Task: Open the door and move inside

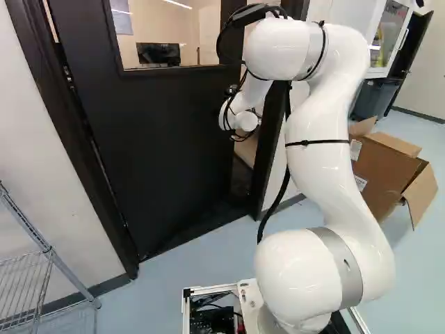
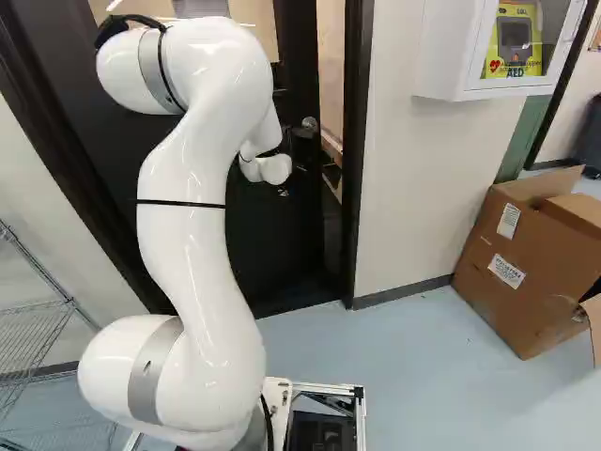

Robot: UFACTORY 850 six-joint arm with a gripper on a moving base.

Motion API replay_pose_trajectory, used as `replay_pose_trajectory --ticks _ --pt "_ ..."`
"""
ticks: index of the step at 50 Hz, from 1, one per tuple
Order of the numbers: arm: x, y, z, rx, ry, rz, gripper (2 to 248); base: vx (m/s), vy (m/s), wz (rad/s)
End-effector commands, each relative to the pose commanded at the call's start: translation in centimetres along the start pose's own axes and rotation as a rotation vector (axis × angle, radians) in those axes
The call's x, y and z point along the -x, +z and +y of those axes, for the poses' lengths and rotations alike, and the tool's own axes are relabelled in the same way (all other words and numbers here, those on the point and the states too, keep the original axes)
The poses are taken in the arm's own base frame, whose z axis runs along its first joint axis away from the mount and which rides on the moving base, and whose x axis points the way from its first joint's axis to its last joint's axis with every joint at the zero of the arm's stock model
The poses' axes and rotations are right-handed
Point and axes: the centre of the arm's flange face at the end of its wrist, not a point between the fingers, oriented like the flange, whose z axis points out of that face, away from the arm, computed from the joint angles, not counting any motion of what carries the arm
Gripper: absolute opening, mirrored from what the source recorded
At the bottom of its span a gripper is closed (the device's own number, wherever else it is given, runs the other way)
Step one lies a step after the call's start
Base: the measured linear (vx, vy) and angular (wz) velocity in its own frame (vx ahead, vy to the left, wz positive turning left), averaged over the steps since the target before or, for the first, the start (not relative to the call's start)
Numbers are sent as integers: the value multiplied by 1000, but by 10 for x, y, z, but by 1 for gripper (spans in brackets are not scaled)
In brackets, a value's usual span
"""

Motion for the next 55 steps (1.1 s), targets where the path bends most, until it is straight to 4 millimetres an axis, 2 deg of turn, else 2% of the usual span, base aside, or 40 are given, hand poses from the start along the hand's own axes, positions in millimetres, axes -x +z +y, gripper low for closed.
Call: replay_pose_trajectory --ticks 15,34,44,55 --pt "14 -28 -18 -81 -104 -109 247 0 0 0" --pt "28 -54 -54 -237 -253 -170 247 0 0 0" --pt "34 -58 -72 -304 -309 -185 247 0 0 0" --pt "37 -50 -89 -338 -326 -183 247 0 0 0"
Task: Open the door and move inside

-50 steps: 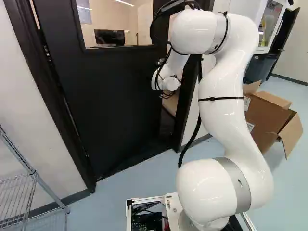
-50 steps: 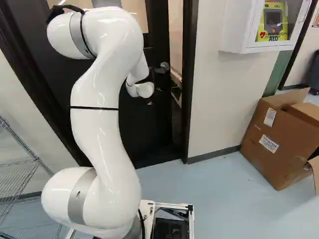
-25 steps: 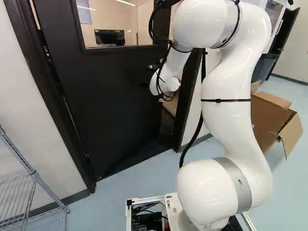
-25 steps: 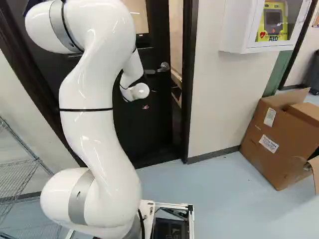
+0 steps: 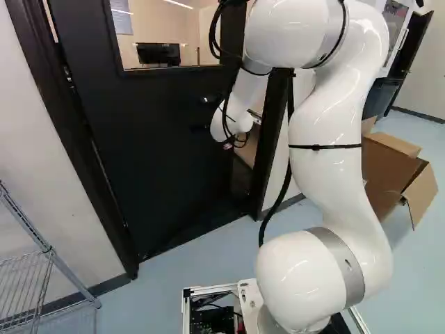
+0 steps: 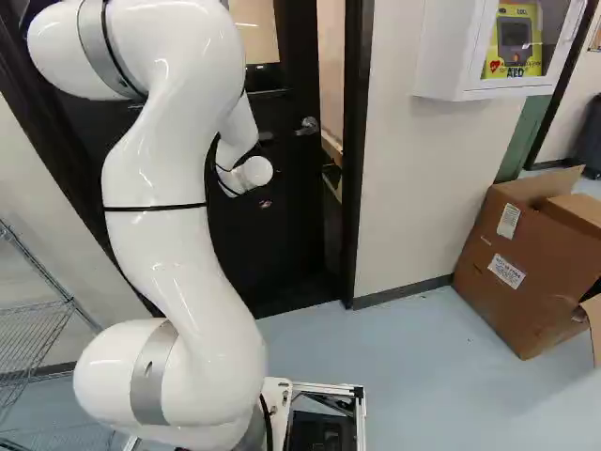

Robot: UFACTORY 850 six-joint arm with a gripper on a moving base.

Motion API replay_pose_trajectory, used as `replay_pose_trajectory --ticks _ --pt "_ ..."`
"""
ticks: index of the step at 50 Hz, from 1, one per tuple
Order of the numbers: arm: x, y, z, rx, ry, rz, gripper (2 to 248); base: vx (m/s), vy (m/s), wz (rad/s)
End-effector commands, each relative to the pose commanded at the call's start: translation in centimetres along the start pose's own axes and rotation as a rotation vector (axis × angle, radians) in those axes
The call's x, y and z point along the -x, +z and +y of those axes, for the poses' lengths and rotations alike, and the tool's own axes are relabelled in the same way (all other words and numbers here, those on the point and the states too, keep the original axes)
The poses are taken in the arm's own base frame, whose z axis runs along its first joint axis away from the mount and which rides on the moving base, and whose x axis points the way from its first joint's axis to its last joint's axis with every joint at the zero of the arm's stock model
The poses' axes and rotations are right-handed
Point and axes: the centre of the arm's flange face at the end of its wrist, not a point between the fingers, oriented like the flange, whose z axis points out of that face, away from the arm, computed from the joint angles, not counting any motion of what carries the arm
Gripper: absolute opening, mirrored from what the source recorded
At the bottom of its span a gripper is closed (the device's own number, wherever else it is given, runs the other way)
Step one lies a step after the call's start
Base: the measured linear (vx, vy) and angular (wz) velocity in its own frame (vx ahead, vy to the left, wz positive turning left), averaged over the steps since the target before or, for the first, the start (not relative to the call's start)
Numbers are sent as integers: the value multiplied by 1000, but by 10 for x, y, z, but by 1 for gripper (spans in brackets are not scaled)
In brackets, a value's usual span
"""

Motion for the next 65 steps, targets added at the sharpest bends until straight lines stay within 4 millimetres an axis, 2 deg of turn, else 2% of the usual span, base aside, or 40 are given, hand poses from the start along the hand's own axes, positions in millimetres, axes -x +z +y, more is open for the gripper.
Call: replay_pose_trajectory --ticks 29,65 --pt "-14 46 -30 -62 -36 25 247 0 0 0" --pt "-29 102 -54 -110 -69 66 247 0 0 0"
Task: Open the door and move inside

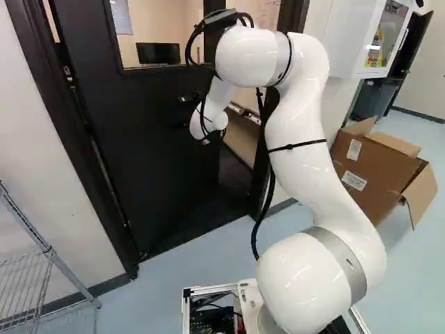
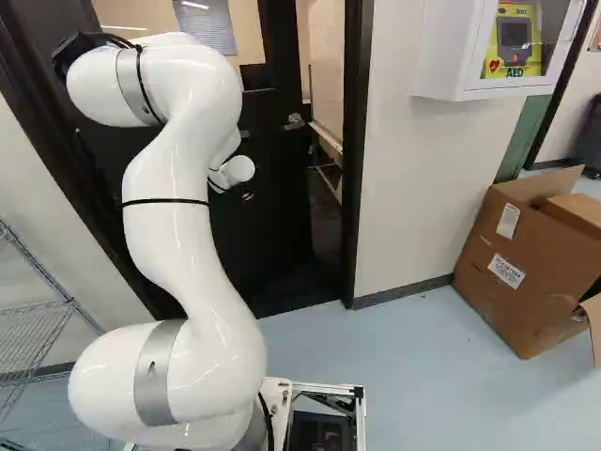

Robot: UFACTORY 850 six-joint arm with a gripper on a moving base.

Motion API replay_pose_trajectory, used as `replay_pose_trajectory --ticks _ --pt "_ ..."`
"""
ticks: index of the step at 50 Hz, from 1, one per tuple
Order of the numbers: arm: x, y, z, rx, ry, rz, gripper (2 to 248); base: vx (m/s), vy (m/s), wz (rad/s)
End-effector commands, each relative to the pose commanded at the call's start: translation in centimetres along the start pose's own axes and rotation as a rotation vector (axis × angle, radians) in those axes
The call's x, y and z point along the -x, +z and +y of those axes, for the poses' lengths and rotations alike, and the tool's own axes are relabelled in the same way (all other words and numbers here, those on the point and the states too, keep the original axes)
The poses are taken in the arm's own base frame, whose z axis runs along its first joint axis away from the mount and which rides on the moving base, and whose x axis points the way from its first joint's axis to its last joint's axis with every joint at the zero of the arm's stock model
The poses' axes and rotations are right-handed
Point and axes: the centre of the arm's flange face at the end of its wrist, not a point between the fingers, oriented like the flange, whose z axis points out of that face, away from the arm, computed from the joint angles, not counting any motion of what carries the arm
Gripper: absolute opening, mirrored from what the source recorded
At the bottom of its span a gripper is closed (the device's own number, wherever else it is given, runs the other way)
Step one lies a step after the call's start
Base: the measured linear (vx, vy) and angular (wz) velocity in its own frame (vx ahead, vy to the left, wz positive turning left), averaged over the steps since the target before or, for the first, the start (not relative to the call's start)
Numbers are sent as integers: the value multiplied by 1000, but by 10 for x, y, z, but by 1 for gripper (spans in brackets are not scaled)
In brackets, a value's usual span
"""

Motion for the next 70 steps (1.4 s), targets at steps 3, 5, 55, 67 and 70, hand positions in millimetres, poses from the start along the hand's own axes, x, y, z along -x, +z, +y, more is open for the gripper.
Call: replay_pose_trajectory --ticks 3,5,55,67,70 --pt "-1 4 -2 -4 -2 3 247 0 0 0" --pt "-1 7 -3 -6 -4 5 247 0 0 0" --pt "10 -60 -16 28 55 -40 247 0 0 0" --pt "15 -85 -18 62 97 -49 247 0 0 0" --pt "16 -92 -19 71 108 -51 247 0 0 0"
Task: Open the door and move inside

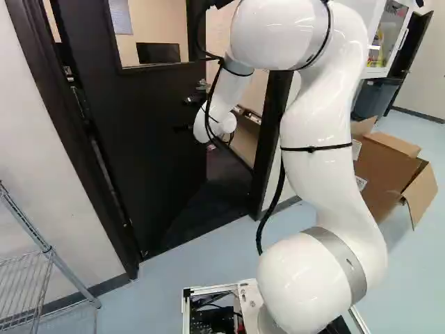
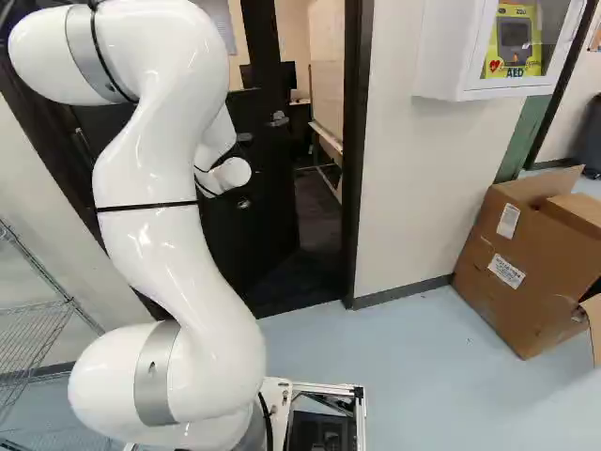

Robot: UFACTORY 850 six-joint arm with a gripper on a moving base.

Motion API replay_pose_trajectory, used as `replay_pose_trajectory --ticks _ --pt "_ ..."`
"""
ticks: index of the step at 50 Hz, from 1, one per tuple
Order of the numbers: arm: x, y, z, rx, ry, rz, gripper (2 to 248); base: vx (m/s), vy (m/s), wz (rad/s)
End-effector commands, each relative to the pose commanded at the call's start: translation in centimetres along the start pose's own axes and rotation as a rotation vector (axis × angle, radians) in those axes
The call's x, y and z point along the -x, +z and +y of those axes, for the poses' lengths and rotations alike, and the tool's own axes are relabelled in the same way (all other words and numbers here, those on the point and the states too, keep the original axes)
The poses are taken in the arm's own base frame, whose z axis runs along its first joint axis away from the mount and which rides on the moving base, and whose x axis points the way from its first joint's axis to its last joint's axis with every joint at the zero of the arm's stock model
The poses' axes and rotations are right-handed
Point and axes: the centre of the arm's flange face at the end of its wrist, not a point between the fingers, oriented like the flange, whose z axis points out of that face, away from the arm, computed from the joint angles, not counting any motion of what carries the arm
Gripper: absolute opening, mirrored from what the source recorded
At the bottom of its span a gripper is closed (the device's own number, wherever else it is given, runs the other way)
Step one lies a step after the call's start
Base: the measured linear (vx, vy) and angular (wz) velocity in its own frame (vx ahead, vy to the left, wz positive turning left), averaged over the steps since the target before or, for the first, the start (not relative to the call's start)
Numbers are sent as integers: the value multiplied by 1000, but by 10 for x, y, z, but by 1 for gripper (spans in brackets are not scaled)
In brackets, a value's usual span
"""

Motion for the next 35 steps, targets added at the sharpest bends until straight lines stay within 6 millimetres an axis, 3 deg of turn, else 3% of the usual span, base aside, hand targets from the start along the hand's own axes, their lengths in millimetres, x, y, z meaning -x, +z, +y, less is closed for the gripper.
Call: replay_pose_trajectory --ticks 35 --pt "20 -73 12 124 131 -9 247 0 0 0"
